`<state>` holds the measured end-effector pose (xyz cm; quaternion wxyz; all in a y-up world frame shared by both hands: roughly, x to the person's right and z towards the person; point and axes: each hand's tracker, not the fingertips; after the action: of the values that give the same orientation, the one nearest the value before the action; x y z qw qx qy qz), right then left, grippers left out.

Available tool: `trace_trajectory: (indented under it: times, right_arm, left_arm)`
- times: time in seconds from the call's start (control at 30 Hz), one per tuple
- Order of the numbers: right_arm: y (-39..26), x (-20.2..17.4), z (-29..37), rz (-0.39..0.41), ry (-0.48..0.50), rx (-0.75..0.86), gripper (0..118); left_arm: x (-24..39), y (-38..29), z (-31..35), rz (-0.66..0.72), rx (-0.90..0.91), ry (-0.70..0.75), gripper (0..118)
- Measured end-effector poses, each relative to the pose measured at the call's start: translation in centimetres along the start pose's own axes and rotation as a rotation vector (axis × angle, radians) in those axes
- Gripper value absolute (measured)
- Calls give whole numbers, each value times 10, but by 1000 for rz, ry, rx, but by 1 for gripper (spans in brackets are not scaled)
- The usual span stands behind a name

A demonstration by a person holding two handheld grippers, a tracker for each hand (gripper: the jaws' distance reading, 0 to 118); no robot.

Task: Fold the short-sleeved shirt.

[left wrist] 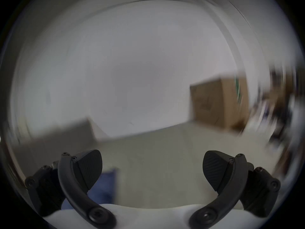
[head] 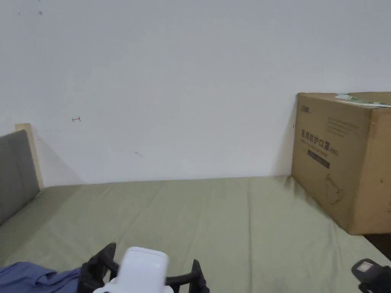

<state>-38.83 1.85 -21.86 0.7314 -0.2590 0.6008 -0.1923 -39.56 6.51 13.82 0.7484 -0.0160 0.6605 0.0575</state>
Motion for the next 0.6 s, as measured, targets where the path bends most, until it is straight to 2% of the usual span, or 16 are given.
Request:
trace_trajectory:
  times: [0.03,0.07,0.1,0.17,0.2,0.3,0.37,0.5,0.6]
  right_arm:
    - [-4,-14,6,209,19,58,118]
    - [-11,-24,13,385,37,110,118]
    - [-18,-26,17,506,64,159,118]
    - [-29,-35,28,649,106,228,118]
    - [-34,-40,33,685,99,247,118]
    - [-40,-37,40,656,102,245,118]
    - [-39,-32,38,598,104,239,118]
    - [-36,-29,33,553,75,223,118]
    - [-36,-28,30,566,66,220,118]
  left_arm:
    - [-4,-6,3,99,18,-6,118]
    - [-8,-11,3,133,61,18,118]
    - [-6,-17,7,99,115,58,118]
    - [-1,-25,14,-11,168,141,118]
    - [5,-29,17,-45,201,160,118]
    - [6,-34,22,-93,231,203,118]
    - [7,-33,22,-92,221,216,118]
    - [-5,-29,19,0,146,223,118]
    - [-11,-29,18,31,137,250,118]
